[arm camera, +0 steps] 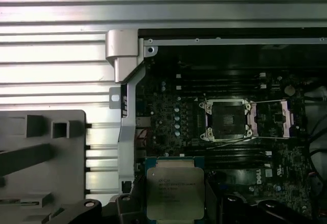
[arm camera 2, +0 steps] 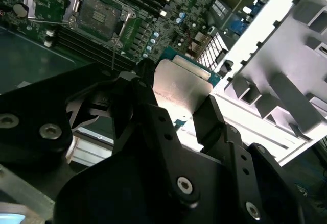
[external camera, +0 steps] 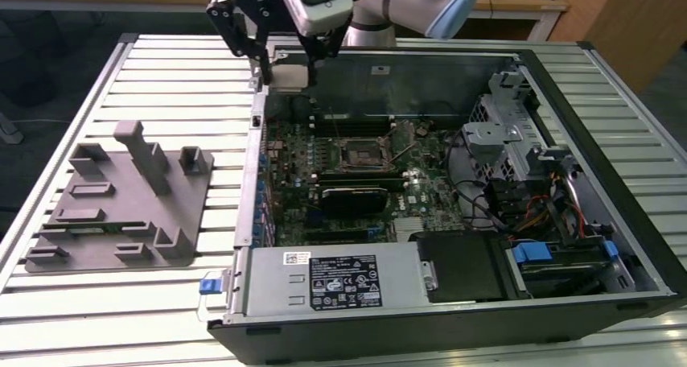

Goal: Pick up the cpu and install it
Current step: 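Pick up the cpu and move it towards the insertion slot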

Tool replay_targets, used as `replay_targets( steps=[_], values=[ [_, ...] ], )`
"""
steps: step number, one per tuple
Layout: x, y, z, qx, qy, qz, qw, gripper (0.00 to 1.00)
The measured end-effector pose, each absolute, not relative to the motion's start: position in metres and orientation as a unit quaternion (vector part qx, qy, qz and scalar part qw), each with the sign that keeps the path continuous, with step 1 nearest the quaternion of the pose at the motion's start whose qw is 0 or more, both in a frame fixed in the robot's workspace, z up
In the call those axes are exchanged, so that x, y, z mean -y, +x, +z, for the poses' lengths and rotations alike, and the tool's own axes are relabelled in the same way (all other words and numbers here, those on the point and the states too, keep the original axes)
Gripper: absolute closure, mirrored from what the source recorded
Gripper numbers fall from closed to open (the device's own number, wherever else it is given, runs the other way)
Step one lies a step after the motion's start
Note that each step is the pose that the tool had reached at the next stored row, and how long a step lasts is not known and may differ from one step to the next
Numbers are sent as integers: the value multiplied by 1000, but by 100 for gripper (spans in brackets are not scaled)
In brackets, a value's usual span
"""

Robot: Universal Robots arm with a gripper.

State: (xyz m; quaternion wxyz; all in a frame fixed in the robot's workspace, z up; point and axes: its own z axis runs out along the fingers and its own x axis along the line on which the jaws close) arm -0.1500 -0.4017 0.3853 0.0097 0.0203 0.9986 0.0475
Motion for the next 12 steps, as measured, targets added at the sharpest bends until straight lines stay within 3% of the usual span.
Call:
replay_targets(
  steps=[12],
  values=[
    [397, -97, 365, -999, 21, 42, -3, 45]
  ],
)
